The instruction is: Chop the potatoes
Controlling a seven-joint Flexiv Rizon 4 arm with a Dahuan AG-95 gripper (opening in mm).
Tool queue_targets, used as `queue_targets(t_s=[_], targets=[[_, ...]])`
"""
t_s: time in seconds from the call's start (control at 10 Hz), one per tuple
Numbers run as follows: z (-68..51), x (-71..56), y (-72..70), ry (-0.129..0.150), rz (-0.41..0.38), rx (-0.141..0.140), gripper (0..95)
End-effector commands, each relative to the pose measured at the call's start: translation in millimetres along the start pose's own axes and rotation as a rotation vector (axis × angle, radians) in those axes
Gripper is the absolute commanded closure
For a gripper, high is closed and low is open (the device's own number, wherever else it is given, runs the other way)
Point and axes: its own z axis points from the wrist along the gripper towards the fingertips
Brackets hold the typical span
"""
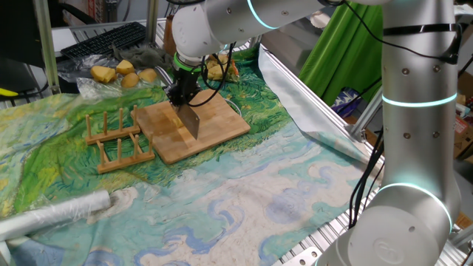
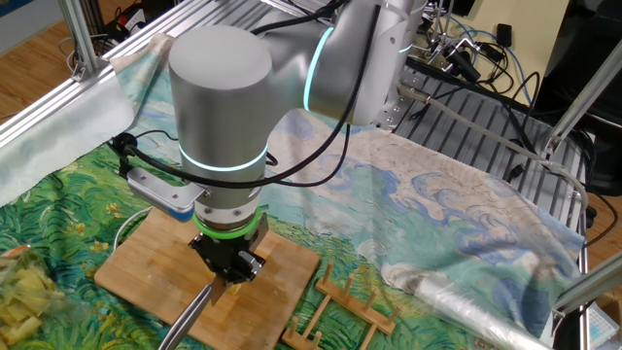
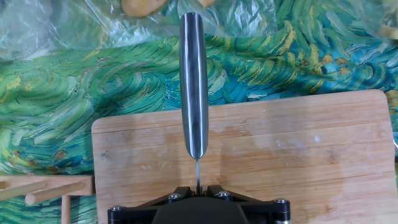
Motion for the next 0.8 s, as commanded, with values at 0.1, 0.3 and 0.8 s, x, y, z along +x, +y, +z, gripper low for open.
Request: queue_targets(t_s=[0.1,0.3,0.8], targets=[[-1.2,0.4,2.0,0.000,0.001,0.001,95.0],[-1.2,0.4,2.0,0.001,-0.002,0.001,95.0],[-1.2,0.4,2.1,0.000,0.001,0.002,95.0]])
